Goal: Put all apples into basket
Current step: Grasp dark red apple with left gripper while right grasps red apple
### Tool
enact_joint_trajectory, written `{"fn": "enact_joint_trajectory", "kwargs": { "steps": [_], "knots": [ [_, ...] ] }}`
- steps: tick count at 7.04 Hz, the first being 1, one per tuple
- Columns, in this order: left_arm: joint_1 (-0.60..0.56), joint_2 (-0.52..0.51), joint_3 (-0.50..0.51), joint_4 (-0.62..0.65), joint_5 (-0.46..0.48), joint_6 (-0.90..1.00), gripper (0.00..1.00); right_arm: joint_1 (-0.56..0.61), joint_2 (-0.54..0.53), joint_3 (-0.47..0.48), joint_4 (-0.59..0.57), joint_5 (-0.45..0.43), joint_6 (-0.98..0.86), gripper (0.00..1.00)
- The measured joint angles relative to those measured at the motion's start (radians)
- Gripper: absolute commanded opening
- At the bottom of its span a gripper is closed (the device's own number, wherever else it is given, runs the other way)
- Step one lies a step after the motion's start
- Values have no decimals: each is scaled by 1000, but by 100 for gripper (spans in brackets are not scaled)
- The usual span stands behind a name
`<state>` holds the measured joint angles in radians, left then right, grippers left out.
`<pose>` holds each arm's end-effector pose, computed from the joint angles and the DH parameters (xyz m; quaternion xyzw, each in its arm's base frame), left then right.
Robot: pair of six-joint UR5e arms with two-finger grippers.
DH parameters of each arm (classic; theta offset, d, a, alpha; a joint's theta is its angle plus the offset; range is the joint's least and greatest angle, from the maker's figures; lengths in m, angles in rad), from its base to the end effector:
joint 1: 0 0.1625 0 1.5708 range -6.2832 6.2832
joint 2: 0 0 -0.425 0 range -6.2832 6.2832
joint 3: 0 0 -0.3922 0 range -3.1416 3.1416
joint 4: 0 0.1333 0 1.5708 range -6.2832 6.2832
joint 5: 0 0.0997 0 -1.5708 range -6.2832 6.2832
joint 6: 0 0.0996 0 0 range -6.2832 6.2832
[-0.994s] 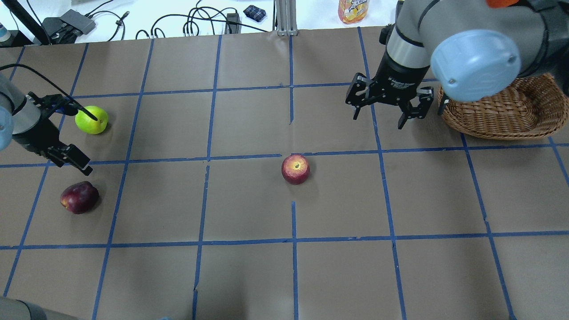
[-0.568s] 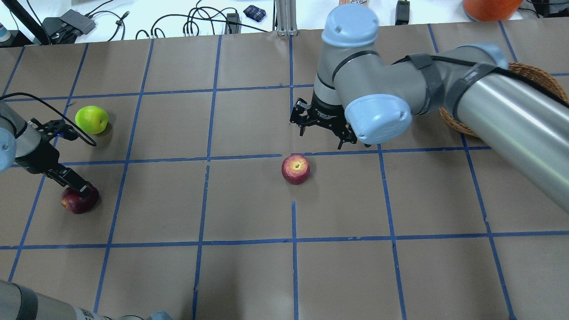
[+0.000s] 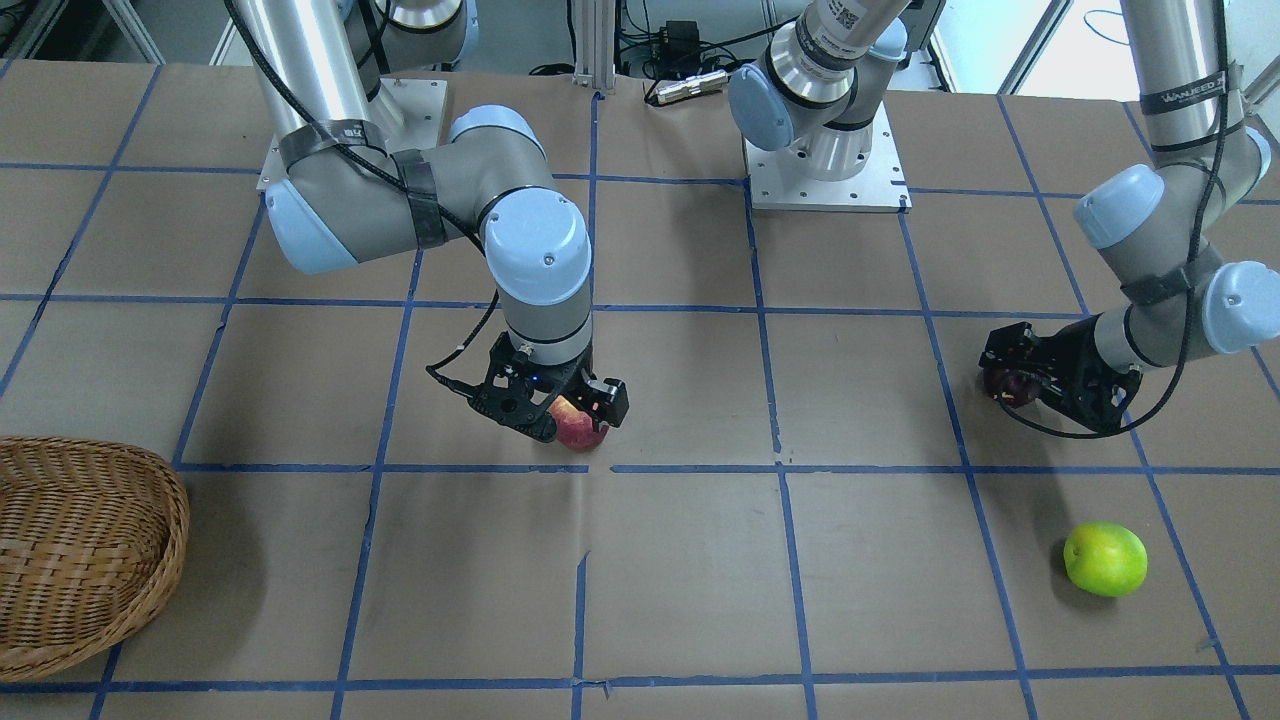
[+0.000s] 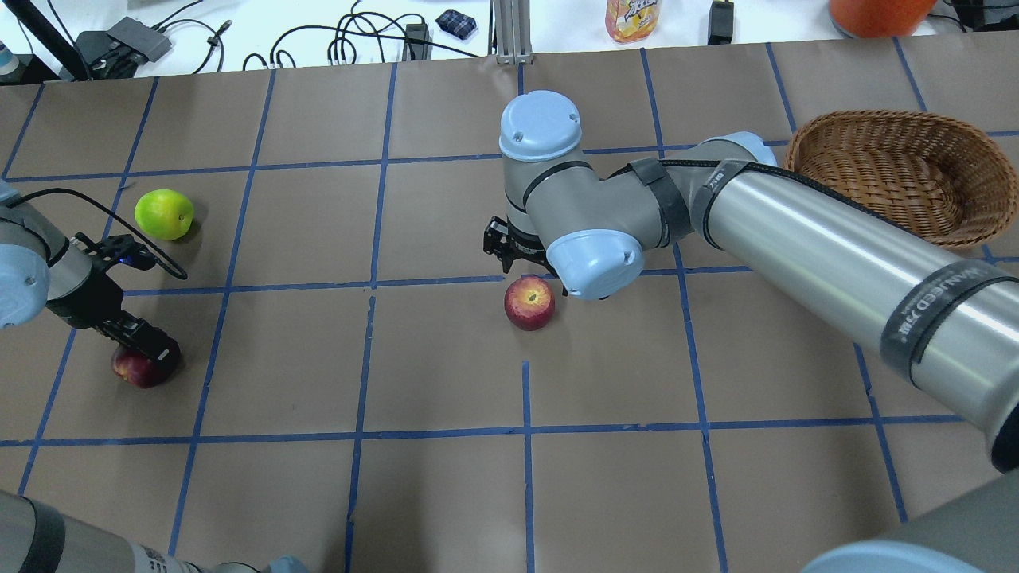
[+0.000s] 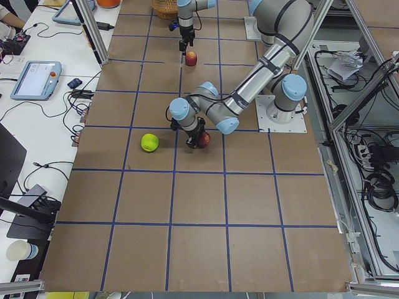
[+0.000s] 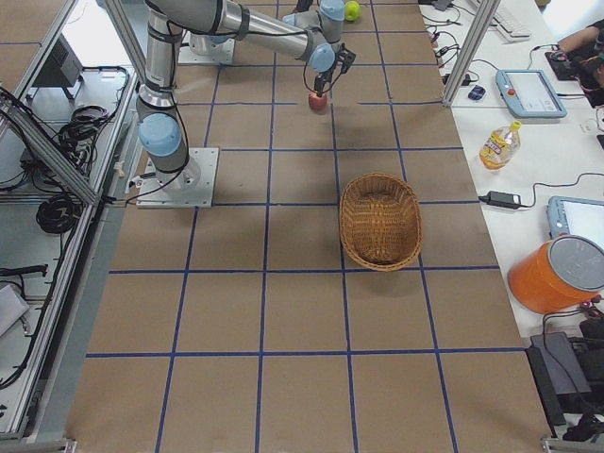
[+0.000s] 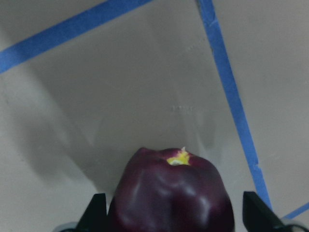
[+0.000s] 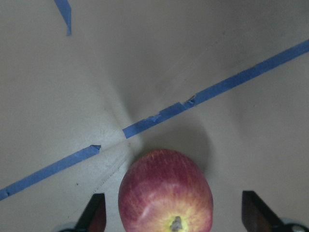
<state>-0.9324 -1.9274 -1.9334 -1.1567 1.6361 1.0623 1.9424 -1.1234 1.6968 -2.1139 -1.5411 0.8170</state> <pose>0.2013 -0.4840 0.1776 -0.2127 -0.9647 -0.1245 0.0929 0.3484 -0.5189 0.2304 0.2210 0.9750 0.0209 0.0038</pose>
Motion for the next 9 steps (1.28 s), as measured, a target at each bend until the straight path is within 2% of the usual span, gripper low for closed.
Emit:
{"fn": "enact_joint_trajectory", "kwargs": {
  "steps": [2,3,4,6,8,9],
  "knots": [
    [-15,20,20,-12,1,-10,31,2,46,4,-18,4,0,100],
    [-38,36,52,-48,-2,-28,31,2,64,8,-22,7,-2,39],
    [-87,56,103,-112,-8,-71,31,2,76,6,-23,11,-3,0],
    [-221,93,194,-232,-52,-223,31,-7,73,-7,-21,57,-5,0],
    [-352,118,209,-256,-131,-409,31,-40,24,-28,2,75,-21,0],
    [-418,123,209,-250,-161,-499,31,-101,-19,-46,56,54,-66,0]
  ]
}}
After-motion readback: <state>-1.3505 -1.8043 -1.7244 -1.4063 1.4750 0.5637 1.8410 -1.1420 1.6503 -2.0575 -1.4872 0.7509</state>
